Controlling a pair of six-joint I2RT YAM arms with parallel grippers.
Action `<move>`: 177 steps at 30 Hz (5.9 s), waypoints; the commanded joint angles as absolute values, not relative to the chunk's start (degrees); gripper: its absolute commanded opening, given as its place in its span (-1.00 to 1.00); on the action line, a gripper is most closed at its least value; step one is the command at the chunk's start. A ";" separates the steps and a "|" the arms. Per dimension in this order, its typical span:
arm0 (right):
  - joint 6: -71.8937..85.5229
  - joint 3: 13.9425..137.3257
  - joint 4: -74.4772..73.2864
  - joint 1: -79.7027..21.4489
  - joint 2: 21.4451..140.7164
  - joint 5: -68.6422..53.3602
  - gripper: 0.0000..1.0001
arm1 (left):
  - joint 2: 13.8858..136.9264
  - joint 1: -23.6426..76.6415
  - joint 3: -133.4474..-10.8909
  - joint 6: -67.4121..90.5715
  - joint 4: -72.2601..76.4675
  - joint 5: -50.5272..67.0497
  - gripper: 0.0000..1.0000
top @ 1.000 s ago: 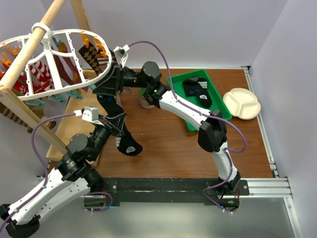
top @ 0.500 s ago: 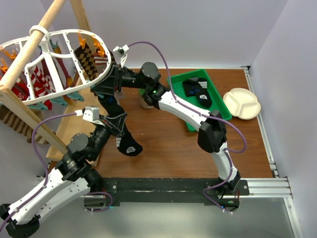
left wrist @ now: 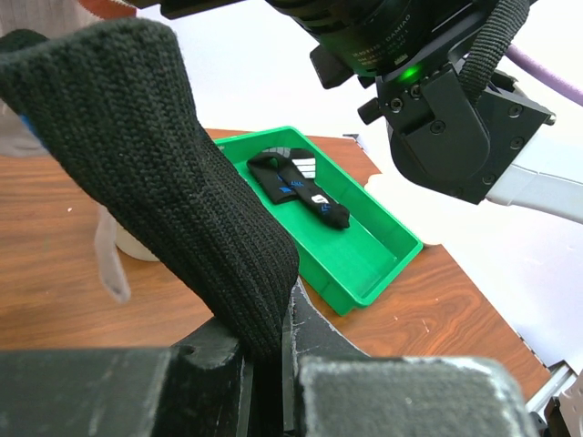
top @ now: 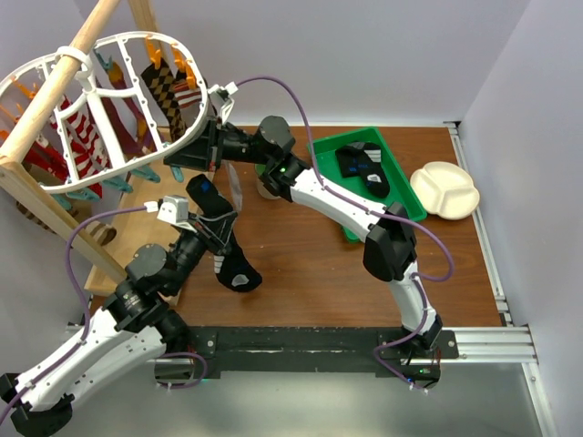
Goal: Remove the socks clipped to the hanger
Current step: Remove the sock from the hanger, then place the sock in the bin.
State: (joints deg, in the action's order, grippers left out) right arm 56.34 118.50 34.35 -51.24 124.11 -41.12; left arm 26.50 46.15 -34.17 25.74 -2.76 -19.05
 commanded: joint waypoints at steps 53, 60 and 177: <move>29.54 85.08 5.90 -51.77 88.34 -6.70 0.75 | 36.55 46.23 -35.51 23.11 9.13 -7.30 -1.00; 24.88 78.58 0.18 -51.68 78.59 11.23 0.80 | 42.88 46.23 -38.93 22.85 13.35 -2.91 -1.00; 20.92 67.24 -8.71 -51.33 58.53 24.72 0.97 | 98.02 51.94 -58.30 20.21 22.85 -14.93 0.87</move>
State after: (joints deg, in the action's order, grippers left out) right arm 19.59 65.65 -15.16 -51.68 56.93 33.06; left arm 105.84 52.07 -68.95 15.03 19.44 -11.31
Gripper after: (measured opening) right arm 0.984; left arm 0.946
